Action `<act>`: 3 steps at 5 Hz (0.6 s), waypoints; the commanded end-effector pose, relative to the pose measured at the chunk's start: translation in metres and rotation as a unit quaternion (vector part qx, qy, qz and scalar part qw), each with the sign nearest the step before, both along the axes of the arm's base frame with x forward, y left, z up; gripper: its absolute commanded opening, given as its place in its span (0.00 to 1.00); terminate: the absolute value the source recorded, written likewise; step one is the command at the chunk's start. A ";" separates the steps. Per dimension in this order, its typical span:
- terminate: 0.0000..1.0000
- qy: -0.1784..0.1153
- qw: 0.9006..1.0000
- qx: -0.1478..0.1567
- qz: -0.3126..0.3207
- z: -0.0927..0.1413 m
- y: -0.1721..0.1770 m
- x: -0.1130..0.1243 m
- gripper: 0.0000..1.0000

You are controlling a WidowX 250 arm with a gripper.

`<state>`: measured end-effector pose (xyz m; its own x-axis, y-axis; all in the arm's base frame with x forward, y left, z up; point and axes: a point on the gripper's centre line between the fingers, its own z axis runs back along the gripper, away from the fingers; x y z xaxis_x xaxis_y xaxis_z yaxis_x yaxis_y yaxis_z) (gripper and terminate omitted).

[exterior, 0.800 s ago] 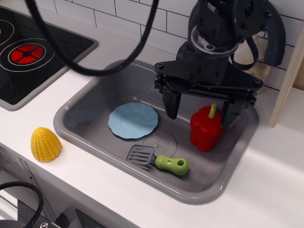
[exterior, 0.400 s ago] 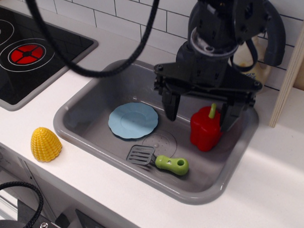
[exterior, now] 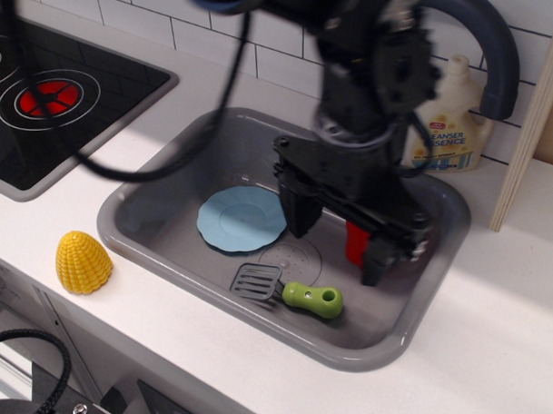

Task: Put spatula on plate sink

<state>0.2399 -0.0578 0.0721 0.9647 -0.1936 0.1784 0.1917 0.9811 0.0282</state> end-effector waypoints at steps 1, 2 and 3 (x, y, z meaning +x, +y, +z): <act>0.00 -0.001 0.986 0.003 -0.166 -0.014 0.007 0.011 1.00; 0.00 -0.002 0.984 0.007 -0.178 -0.023 0.011 0.009 1.00; 0.00 -0.006 0.983 0.015 -0.186 -0.034 0.017 0.005 1.00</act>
